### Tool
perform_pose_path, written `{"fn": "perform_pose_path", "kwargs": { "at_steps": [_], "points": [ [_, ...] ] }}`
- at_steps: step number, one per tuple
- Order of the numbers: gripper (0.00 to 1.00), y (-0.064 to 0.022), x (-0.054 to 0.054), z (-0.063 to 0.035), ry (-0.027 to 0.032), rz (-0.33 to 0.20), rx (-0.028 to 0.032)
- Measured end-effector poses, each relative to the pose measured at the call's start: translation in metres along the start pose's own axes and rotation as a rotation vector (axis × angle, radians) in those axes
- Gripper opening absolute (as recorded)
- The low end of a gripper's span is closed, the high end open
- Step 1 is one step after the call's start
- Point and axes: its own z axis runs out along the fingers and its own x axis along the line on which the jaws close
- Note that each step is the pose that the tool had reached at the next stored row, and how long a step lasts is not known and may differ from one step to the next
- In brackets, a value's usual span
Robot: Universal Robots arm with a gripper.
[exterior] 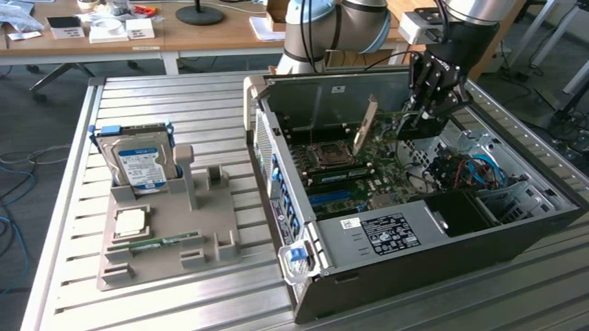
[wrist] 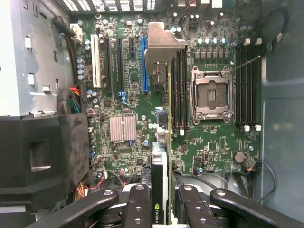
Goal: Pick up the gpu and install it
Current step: 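Insert the gpu into the slot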
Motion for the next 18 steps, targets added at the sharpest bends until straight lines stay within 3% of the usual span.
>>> {"fn": "perform_pose_path", "kwargs": {
  "at_steps": [18],
  "points": [
    [0.27, 0.0284, 0.002, 0.0031, 0.0005, 0.000, 0.0005]
  ]
}}
